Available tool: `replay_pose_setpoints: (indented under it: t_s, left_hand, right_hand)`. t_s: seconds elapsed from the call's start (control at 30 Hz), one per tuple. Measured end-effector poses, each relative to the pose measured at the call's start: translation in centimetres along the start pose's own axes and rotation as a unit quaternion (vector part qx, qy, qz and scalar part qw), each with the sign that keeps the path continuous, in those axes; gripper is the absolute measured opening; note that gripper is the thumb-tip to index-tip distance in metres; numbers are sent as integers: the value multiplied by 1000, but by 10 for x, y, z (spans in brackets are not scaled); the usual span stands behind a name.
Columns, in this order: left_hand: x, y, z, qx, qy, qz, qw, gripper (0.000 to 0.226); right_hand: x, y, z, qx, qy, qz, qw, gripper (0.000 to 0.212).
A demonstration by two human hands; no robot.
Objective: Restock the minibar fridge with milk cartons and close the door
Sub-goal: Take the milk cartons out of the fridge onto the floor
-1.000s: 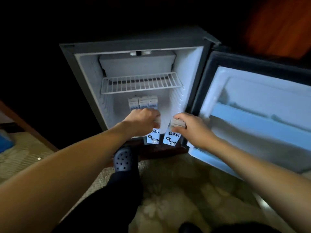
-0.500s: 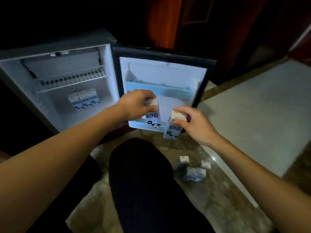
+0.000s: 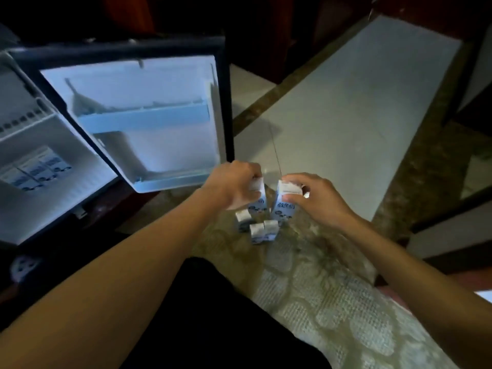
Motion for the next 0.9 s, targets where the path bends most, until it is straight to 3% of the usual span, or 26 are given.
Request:
replay_pose_setpoints:
  t_s: [0.23, 0.5, 0.7, 0.9]
  left_hand:
    - [28, -83, -24, -70, 71, 31, 995, 32]
    - [18, -169, -33, -131, 99, 68, 984, 32]
    - [11, -213, -36, -101, 110, 101, 984, 27]
    - [12, -240, -35, -119, 111, 88, 983, 35]
  right_hand:
    - [89, -34, 7, 0, -55, 7, 998, 43]
    - [163, -90, 3, -57, -128, 13, 990, 45]
    - [202, -126, 5, -110, -141, 83, 980, 41]
    - [216, -140, -2, -107, -171, 99, 974, 44]
Point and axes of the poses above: each hand's wrist, its own z-axis away from the middle knuckle, its own y-axis out of the back of the hand, x = y × z, the point moved 1 cm from there along -z, towards the middle knuckle, and after that the axes turned 14 degrees about -y, right-handed, at the moved point
